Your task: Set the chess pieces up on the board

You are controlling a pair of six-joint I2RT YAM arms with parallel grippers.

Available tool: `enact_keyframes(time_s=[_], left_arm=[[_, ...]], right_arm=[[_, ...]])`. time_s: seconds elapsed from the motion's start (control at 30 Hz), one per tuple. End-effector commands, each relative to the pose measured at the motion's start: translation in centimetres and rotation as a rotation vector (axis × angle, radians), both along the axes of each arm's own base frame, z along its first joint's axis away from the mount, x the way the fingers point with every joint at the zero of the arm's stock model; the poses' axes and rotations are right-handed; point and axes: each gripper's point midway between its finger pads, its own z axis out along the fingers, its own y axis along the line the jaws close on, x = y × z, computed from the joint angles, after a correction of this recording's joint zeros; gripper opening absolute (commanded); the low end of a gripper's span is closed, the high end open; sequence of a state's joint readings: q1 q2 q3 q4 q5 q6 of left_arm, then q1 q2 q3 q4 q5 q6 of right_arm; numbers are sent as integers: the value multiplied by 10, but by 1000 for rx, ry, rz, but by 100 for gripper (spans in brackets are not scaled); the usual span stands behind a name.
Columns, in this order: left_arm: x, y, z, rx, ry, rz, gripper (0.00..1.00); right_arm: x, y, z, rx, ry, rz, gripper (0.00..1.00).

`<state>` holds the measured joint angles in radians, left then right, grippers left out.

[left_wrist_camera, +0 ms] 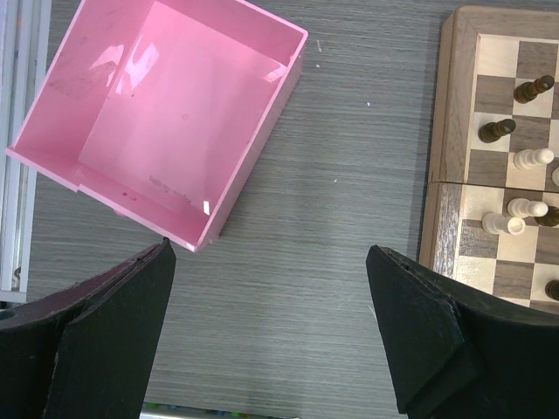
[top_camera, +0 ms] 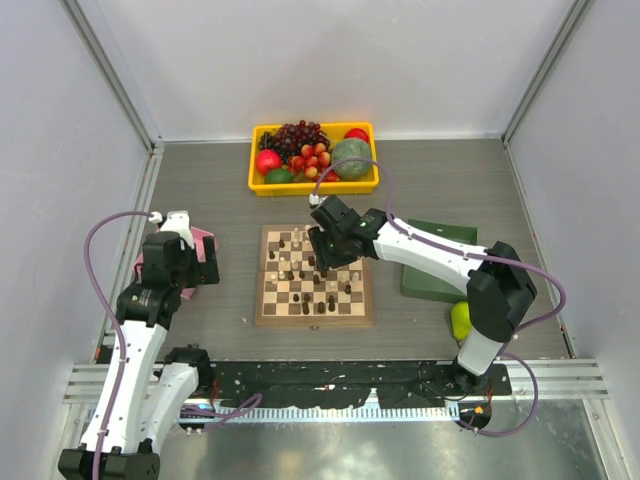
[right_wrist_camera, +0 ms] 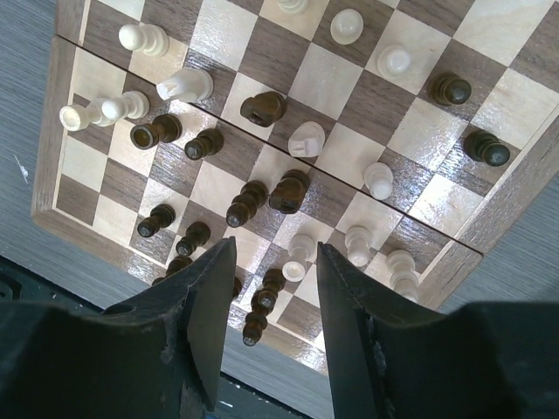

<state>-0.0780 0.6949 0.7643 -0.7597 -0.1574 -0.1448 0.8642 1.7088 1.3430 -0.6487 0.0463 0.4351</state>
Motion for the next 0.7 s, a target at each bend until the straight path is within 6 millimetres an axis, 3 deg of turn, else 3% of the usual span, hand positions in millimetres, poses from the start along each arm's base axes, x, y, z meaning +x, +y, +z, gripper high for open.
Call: enact_keyframes(time_s=[0.0, 0.67], left_arm=[[6, 2, 12, 11, -41, 4, 99], [5, 2, 13, 9, -42, 2, 99]], right_arm=[[6, 5, 3, 30, -26, -40, 48], [10, -4, 11, 32, -68, -103, 48]])
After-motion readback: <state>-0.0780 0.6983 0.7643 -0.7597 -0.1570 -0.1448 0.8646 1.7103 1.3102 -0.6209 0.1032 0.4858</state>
